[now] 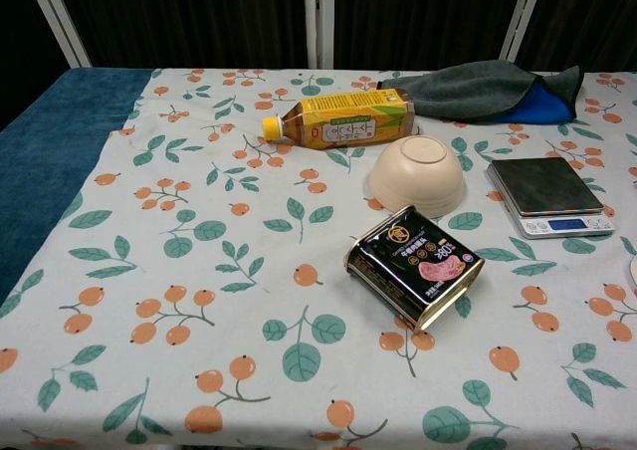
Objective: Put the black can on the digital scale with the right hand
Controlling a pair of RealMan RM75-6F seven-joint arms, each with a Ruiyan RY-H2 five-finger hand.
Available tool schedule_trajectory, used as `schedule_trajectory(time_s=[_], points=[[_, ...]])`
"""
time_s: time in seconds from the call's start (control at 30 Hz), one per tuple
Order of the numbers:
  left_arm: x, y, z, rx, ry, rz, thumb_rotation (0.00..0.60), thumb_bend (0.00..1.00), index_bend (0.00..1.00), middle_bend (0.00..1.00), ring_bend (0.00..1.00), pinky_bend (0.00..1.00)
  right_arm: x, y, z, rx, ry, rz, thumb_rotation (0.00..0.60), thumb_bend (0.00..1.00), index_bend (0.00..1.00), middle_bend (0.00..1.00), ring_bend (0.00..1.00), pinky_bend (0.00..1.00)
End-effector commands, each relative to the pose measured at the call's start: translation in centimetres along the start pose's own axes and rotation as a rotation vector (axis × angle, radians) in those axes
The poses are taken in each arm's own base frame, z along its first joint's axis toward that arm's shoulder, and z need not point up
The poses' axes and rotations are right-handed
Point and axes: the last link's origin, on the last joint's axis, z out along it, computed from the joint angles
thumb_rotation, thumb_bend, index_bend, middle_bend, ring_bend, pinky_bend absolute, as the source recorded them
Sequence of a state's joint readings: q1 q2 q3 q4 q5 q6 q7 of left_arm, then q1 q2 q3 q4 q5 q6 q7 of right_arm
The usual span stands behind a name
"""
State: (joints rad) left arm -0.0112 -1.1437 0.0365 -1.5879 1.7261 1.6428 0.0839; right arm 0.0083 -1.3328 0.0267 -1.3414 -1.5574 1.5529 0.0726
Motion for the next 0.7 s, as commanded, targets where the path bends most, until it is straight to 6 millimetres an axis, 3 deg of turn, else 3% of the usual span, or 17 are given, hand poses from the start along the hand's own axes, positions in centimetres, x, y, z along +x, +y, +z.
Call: schedule_trajectory(time_s=[0.03, 0.23, 0.4, 0.53, 0.7], points=[[0.0, 0.0, 0.0, 0.001, -0.001, 0.000, 0.600, 0.09, 0.02, 0.00, 0.00, 0.00, 0.0, 0.0, 0.0, 0.002, -0.001, -0.001, 0.600, 0.03, 0.00, 0.00, 0.00, 0.00], [-0.2, -0.1, -0.1, 0.002, -0.005, -0.002, 0.600, 0.09, 0.02, 0.00, 0.00, 0.00, 0.1, -0.6, 0.0, 0.032, -0.006, -0.009, 0.600, 0.03, 0.00, 0.00, 0.00, 0.00], [-0.2, 0.0, 0.0, 0.001, -0.003, -0.002, 0.600, 0.09, 0.02, 0.00, 0.00, 0.00, 0.3, -2.3, 0.5, 0.117, -0.009, -0.053, 0.600, 0.03, 0.00, 0.00, 0.00, 0.00], [-0.2, -0.2, 0.1, 0.004, -0.006, -0.001, 0.600, 0.09, 0.02, 0.00, 0.00, 0.00, 0.7, -4.7, 1.4, 0.234, -0.035, -0.131, 0.600, 0.03, 0.00, 0.00, 0.00, 0.00], [-0.1, -0.2, 0.4, 0.011, 0.000, -0.003, 0.600, 0.09, 0.02, 0.00, 0.00, 0.00, 1.1, -9.5, 3.0, 0.431, -0.091, -0.252, 0.600, 0.03, 0.00, 0.00, 0.00, 0.00]])
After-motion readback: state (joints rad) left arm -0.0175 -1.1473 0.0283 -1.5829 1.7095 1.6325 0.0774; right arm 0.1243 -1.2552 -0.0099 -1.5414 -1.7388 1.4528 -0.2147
